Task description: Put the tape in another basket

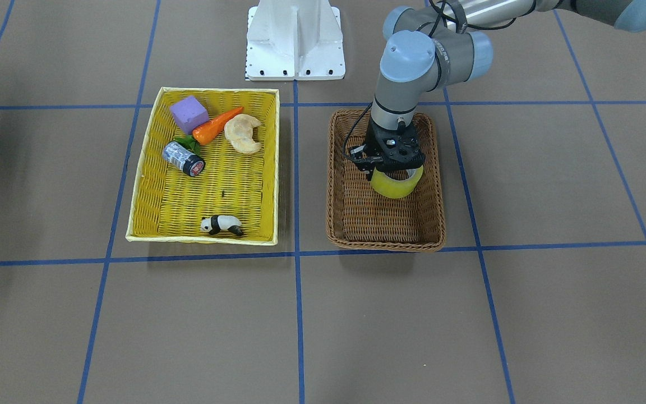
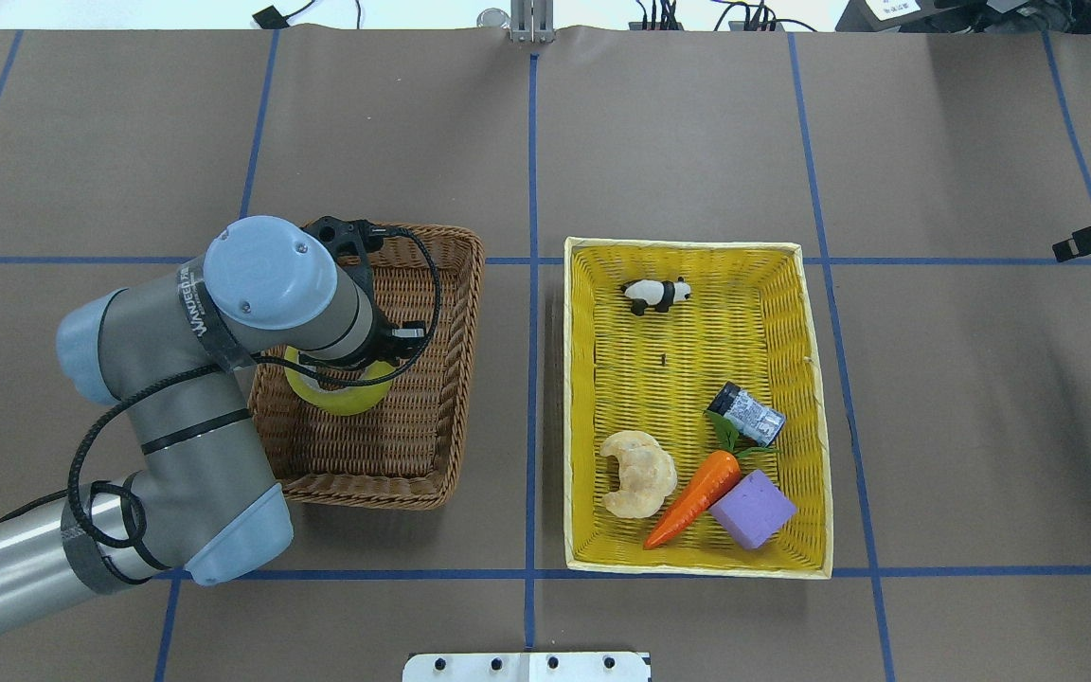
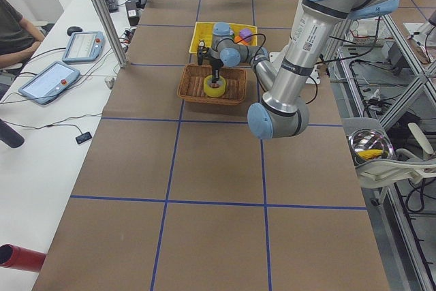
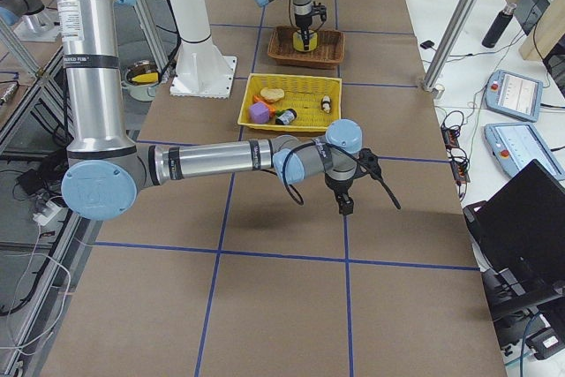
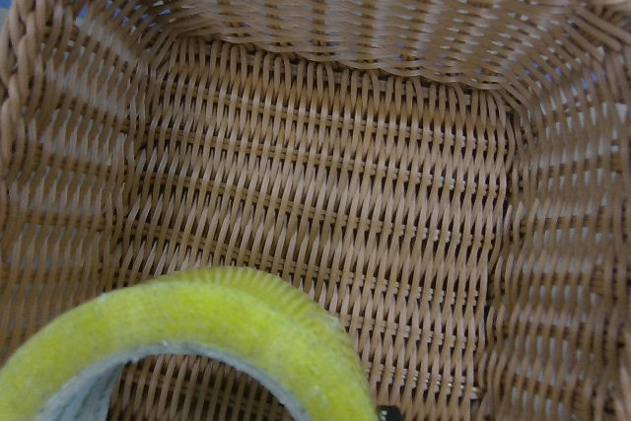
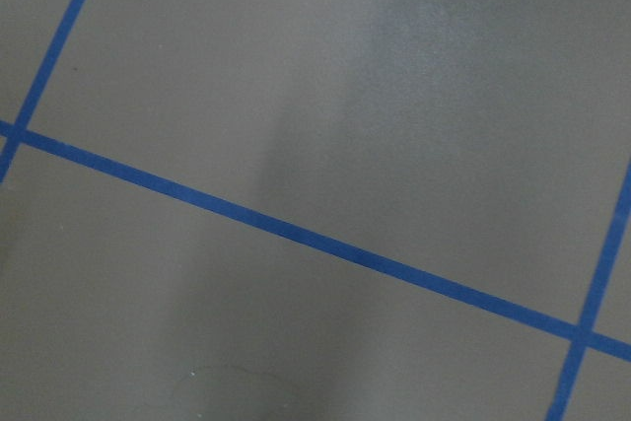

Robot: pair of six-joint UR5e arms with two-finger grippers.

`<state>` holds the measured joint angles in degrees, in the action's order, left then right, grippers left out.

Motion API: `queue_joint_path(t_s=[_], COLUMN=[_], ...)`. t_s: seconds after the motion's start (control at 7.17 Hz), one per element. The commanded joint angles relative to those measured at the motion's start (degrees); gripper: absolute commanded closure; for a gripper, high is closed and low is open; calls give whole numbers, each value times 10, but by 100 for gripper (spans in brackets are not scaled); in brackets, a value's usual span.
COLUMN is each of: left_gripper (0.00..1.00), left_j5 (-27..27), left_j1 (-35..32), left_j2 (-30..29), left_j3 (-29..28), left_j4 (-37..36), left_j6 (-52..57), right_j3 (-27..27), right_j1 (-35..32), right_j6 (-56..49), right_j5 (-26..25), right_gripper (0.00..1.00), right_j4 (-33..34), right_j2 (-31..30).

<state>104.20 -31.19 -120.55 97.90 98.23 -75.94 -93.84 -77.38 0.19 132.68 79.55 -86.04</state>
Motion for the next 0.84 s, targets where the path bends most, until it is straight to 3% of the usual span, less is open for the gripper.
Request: queue_joint_path(t_s=[0.0,0.14,0.28,0.42,0.7], left_gripper=[100,51,10,2,2], left_j5=[0,0,5,28,103], left_j1=[0,0,0,-4,-60], left_j2=[0,0,0,-1,1], left_j3=[-18,-22,-22,-18,23], left_j4=[14,14,12,10,7], left_j6=[2,3,3,3,15], right_j3=[-12,-13,-20,-21,-26], right_j1=[-13,-13,-12,-13,-13], right_j6=[-49,-49,-48,-48,-48], right_j5=[-8,-4,-3,-2,-2], right_gripper=[0,0,0,0,0], right_j4=[72,74,93,97,97], right_j2=[21,25,30,32,32])
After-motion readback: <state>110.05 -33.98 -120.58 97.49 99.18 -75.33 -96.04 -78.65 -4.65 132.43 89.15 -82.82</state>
